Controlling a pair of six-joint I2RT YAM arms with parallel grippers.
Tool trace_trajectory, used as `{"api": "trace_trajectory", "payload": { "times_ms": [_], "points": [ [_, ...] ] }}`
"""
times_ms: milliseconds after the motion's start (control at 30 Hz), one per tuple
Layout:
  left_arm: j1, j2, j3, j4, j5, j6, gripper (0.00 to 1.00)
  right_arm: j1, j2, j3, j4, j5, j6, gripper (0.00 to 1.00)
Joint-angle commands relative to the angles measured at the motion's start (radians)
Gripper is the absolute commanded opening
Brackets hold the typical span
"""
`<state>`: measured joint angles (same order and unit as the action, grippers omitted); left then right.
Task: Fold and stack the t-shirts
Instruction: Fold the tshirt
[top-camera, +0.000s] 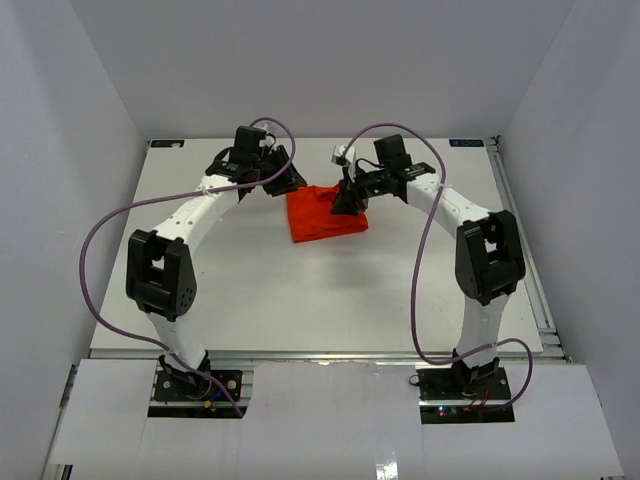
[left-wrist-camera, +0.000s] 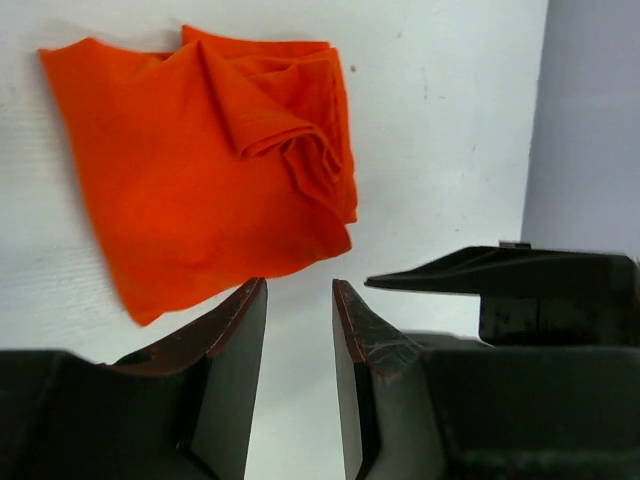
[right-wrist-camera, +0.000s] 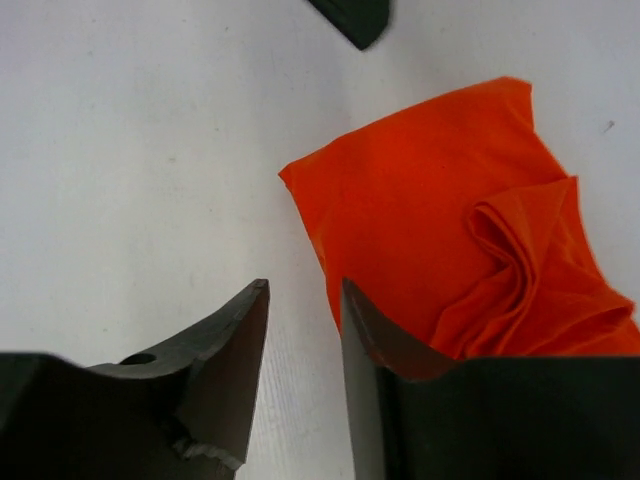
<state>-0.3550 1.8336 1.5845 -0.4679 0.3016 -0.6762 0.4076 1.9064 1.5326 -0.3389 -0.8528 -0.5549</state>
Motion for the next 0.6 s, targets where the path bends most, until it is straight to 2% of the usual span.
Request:
{"api": "trace_trajectory", "payload": {
  "times_ms": [0, 133, 267, 567],
  "points": [
    [-0.012, -0.085, -0.086, -0.002, -0.053, 0.032, 0.43, 0.005, 0.097, 0.073, 0.006, 0.086, 0.128, 0.39],
    [-0.012, -0.129, -0.184, 0.023, -0.064, 0.009, 0.43, 0.013, 0.2, 0.193, -0.046, 0.13, 0.173, 0.34],
    [-0.009, -0.161, -0.227, 0.025, -0.085, 0.0, 0.43, 0.017, 0.255, 0.221, -0.075, 0.173, 0.179, 0.31],
    [0.002, -0.175, -0.254, 0.026, -0.087, -0.002, 0.44, -0.015, 0.188, 0.09, -0.051, 0.259, 0.177, 0.26]
  ]
}}
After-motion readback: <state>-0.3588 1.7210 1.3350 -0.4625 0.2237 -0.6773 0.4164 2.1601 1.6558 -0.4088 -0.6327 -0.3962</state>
